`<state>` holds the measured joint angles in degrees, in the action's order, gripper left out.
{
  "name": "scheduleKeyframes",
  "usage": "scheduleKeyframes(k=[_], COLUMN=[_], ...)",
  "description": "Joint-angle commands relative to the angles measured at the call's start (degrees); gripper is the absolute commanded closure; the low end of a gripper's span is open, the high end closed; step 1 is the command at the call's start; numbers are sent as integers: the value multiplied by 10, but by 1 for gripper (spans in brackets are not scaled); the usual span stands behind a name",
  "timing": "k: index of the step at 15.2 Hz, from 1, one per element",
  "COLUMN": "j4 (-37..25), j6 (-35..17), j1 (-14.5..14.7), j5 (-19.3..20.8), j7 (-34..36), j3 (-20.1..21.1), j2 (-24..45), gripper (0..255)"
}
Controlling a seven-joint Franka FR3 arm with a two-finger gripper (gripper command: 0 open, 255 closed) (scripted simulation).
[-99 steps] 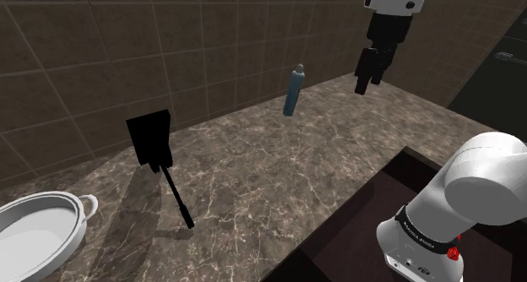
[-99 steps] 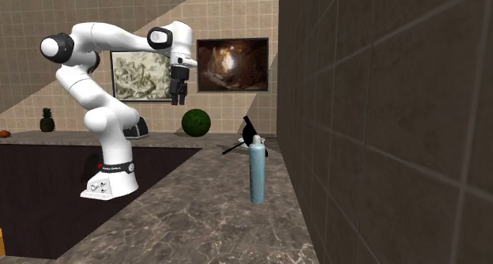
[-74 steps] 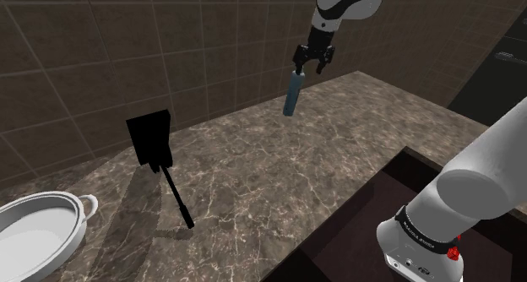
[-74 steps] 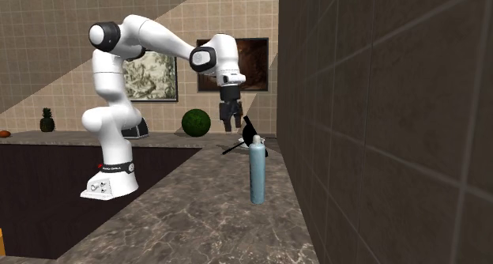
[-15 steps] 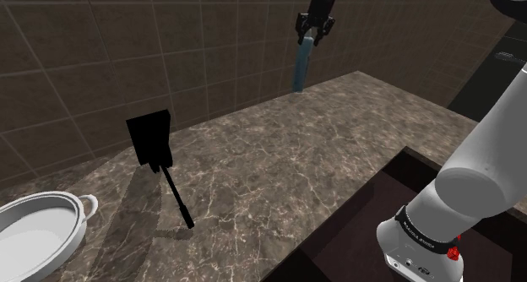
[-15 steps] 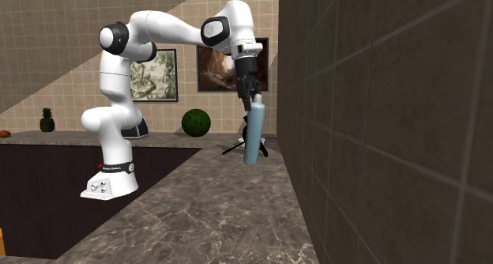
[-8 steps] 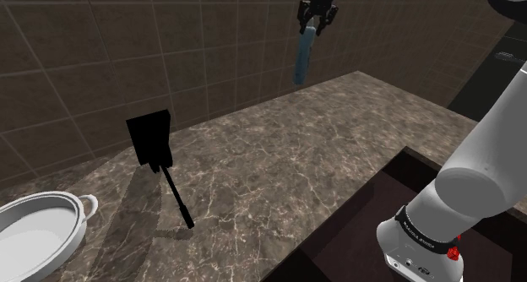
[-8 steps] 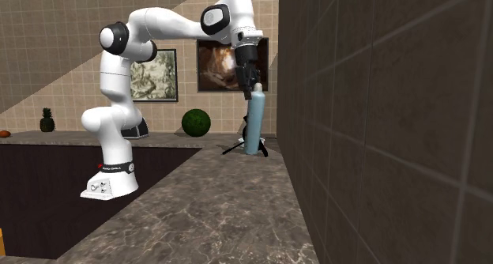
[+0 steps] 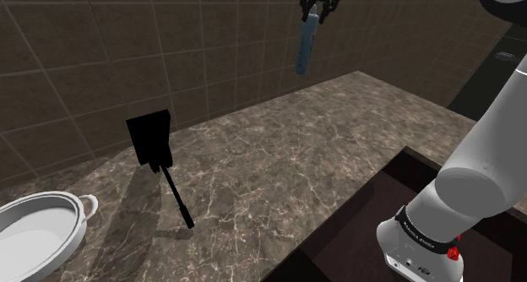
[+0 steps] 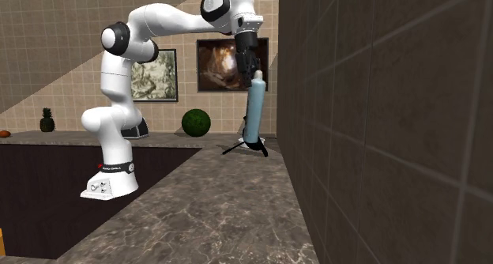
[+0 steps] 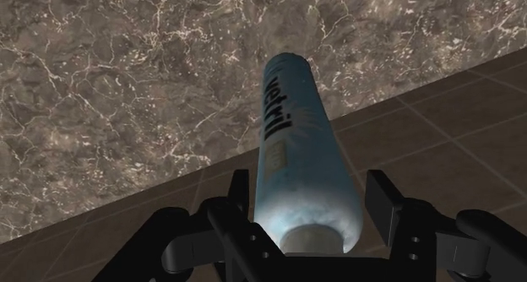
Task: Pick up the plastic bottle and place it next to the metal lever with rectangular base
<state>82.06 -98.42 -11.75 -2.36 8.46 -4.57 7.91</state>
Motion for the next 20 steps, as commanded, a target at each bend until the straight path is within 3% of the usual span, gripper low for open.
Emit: scheduleKeyframes(k=[1,13,20], j4=[-25,-200,-377], j6=[20,140,242], j1=[0,-5,-14], j5=[0,-6,-14], j7=[0,2,3], j3=[0,-1,-2], j2=[5,60,136], gripper=[255,255,255])
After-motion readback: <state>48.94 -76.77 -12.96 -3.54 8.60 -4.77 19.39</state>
